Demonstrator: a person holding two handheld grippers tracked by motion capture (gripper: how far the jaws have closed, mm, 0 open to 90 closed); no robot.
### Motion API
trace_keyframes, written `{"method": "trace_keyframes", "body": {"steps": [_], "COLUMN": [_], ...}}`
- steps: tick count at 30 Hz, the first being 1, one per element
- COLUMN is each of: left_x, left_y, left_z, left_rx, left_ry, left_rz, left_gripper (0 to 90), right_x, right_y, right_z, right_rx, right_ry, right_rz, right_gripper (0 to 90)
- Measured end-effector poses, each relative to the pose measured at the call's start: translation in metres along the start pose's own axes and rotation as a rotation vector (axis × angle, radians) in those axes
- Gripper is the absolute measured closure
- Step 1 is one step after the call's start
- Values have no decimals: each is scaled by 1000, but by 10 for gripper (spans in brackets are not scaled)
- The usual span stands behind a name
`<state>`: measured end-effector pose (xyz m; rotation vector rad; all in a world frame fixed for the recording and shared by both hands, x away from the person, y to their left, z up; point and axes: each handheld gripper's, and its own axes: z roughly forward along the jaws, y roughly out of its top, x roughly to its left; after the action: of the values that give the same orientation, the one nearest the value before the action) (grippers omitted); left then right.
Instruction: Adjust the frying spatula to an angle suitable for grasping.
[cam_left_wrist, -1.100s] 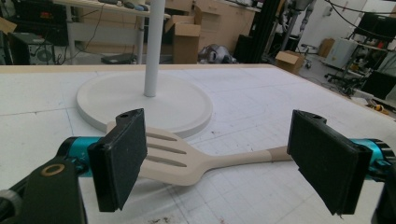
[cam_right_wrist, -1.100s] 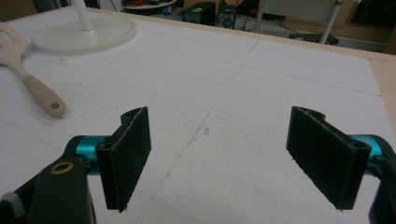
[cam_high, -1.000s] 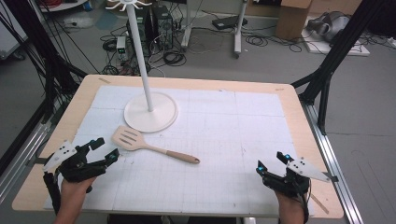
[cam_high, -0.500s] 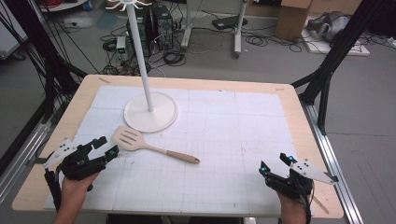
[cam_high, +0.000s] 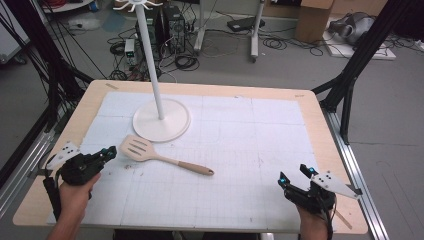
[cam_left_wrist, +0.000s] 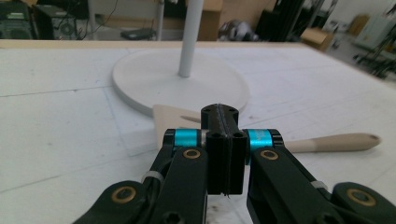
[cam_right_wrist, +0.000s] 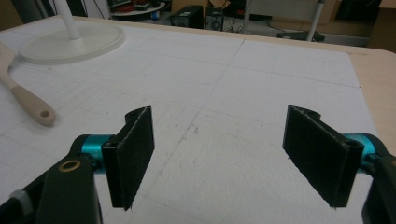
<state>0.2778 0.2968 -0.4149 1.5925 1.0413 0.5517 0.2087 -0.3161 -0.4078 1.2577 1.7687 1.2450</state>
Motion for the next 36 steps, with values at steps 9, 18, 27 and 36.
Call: {"method": "trace_keyframes", "body": {"steps": [9, 18, 27, 36], "left_x": [25, 36, 34, 24], "left_y": [15, 6, 5, -4], "left_z": [35, 49, 46, 35], "left_rx": [92, 179, 217, 232], "left_ry": [36, 54, 58, 19], "left_rz": [75, 4, 15, 17], "left_gripper": [897, 897, 896, 896], "right_x": [1, 2, 6, 7], "right_y": [0, 0, 0, -1], "right_z": [1, 1, 3, 8], "right_rx": [1, 10, 20, 38], "right_ry": [-4, -4, 0, 11], "right_rz": [-2, -8, -22, -34], "right_gripper": [240, 243, 244, 244]}}
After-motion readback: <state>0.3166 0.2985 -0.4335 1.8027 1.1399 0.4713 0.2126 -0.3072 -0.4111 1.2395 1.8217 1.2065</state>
